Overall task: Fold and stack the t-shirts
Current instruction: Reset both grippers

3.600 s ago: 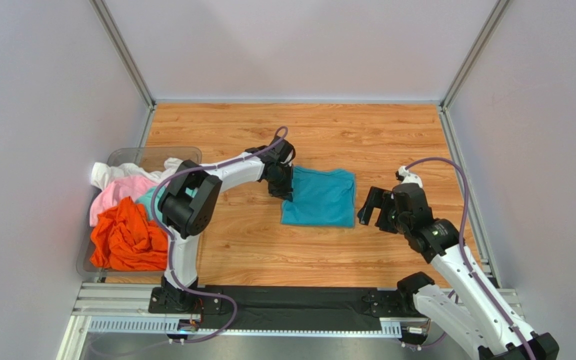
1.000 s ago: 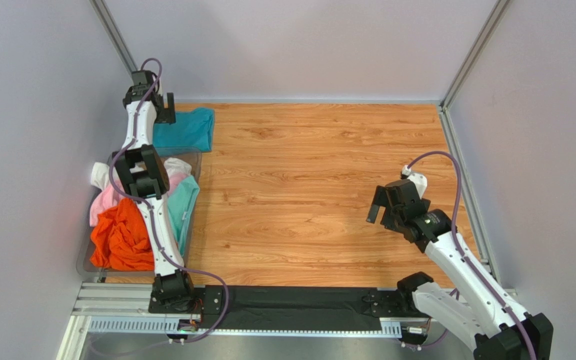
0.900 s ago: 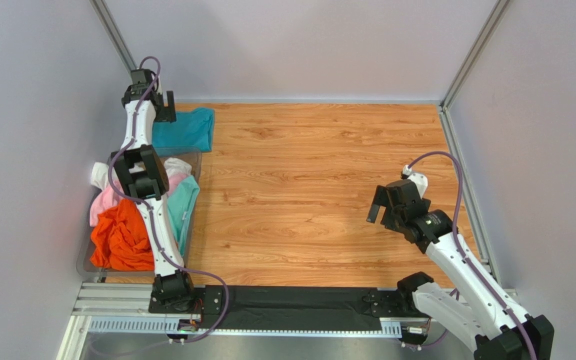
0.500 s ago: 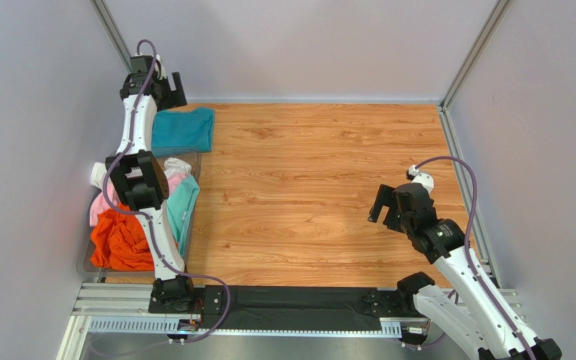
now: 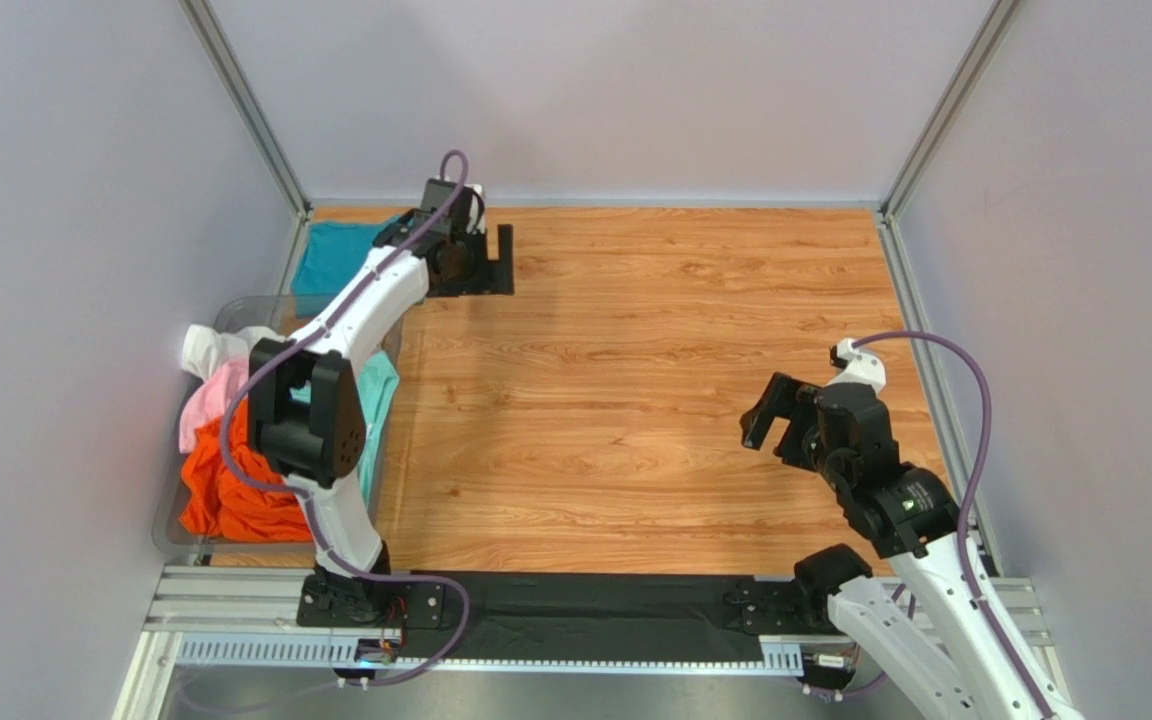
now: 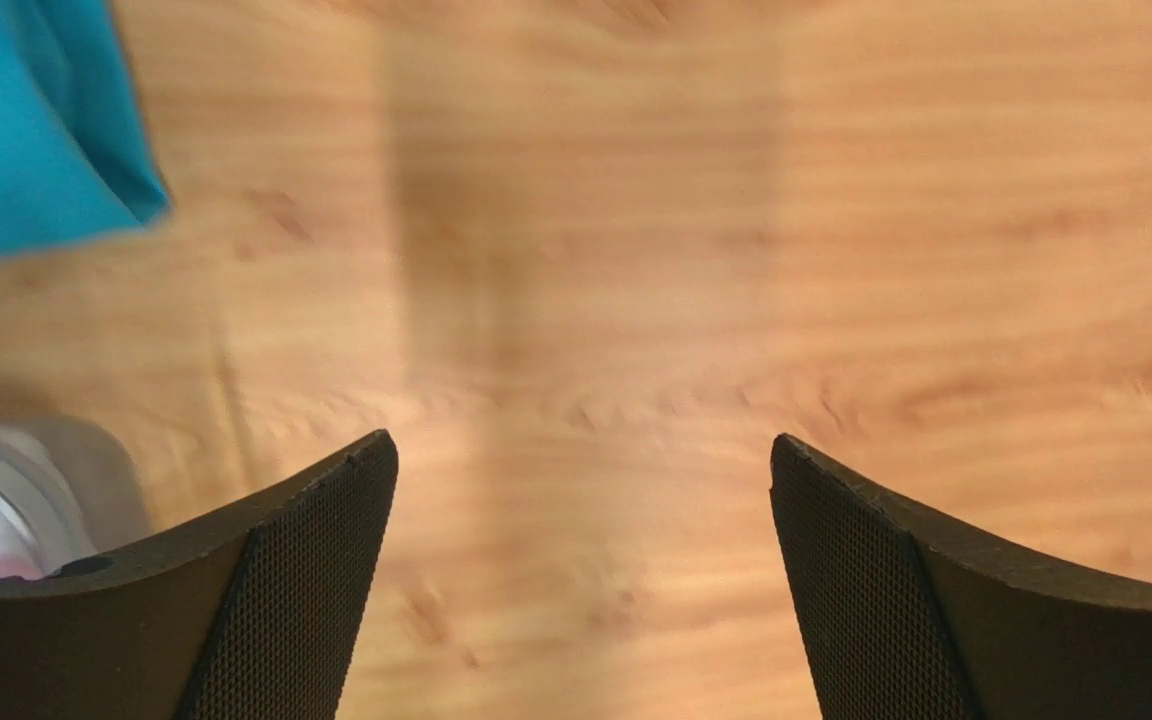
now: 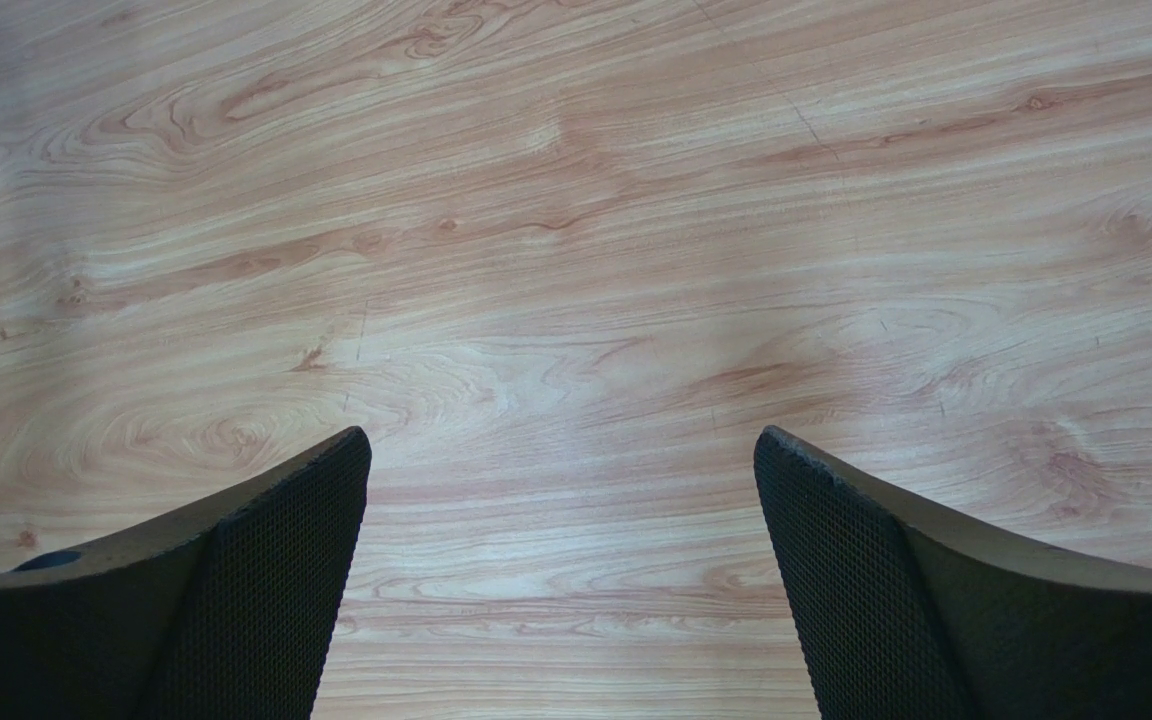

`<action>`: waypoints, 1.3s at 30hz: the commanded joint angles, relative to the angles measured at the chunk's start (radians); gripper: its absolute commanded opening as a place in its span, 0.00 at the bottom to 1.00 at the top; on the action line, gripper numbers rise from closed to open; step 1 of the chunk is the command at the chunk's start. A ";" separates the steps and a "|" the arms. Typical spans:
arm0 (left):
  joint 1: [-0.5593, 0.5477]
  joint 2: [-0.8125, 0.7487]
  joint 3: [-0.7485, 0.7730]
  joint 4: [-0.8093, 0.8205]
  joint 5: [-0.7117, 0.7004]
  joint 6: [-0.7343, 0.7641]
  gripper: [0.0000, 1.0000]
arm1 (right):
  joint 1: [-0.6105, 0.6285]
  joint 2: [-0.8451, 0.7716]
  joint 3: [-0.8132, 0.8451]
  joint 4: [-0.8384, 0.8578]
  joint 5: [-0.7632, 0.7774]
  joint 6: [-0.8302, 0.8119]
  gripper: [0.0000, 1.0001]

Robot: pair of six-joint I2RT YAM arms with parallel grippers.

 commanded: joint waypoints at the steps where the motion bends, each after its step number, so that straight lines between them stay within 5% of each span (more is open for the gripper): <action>1: -0.091 -0.187 -0.150 0.109 -0.107 -0.070 1.00 | -0.004 -0.013 0.013 -0.005 -0.030 -0.009 1.00; 15: -0.510 -0.669 -0.677 0.076 -0.336 -0.331 1.00 | -0.004 -0.022 0.003 0.002 -0.047 -0.008 1.00; 28: -0.525 -1.154 -1.011 -0.091 -0.445 -0.421 1.00 | -0.002 -0.034 -0.008 0.012 -0.019 0.012 1.00; 39: -0.525 -1.263 -1.036 -0.102 -0.463 -0.451 1.00 | -0.002 -0.091 -0.034 0.028 0.027 0.034 1.00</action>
